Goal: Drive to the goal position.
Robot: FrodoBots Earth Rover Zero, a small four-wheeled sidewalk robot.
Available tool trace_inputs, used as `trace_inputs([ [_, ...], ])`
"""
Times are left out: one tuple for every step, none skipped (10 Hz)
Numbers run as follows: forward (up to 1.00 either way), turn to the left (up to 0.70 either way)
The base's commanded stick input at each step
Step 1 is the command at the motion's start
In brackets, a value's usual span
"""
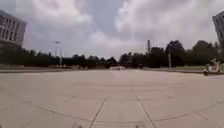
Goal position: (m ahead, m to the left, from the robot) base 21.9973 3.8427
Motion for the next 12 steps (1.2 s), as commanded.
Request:
trace_inputs([
  [0.6, 0.0],
  [0.6, 0.0],
  [0.6, 0.0],
  [0.6, 0.0],
  [0.6, 0.0],
  [0.6, 0.0],
  [0.6, 0.0],
  [0.6, 0.0],
  [0.6, 0.0],
  [0.6, 0.0],
  [0.6, 0.0],
  [0.6, 0.0],
])
